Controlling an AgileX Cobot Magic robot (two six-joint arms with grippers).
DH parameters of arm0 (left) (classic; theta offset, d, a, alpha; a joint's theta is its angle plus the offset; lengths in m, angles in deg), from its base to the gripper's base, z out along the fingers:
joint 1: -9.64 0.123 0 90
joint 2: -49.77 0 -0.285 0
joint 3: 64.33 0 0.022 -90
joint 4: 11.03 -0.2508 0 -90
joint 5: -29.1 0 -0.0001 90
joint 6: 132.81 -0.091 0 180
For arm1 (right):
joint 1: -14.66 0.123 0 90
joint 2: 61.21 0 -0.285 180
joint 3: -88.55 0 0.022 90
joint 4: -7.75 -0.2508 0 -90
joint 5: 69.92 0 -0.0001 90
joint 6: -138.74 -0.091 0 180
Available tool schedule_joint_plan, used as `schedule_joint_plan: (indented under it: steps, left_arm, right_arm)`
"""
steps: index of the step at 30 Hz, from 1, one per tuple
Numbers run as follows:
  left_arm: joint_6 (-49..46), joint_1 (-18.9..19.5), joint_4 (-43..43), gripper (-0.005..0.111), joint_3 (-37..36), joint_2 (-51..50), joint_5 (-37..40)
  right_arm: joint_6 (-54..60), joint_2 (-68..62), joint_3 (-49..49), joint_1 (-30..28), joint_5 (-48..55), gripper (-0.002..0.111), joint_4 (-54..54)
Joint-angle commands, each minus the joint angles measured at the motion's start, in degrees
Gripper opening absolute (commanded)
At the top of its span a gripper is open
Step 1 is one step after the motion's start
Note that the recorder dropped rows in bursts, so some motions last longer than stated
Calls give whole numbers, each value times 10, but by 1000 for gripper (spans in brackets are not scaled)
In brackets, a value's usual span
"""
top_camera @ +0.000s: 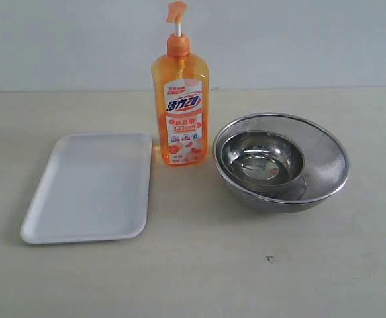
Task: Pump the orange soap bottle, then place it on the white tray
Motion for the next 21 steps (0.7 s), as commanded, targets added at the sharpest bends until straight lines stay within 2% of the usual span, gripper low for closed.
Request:
schedule_joint_plan:
  steps: [1, 9, 13, 16, 21]
  left_arm:
    - [-9, -4, 7, 5, 14, -5, -46]
    - [-14, -8, -14, 5, 14, -58, -113]
    - [-14, -38, -58, 5, 14, -87, -136]
    - [-4, -75, -123, 5, 21, -114, -162]
    - [0, -92, -133, 5, 43, -146, -161]
  right_arm:
    - [3, 2, 0, -2, -7, 0, 2]
    - [1, 2, 0, -2, -104, 0, 2]
    - [1, 2, 0, -2, -130, 0, 2]
    - [1, 2, 0, -2, -161, 0, 2]
    - [-17, 2, 0, -2, -195, 0, -7]
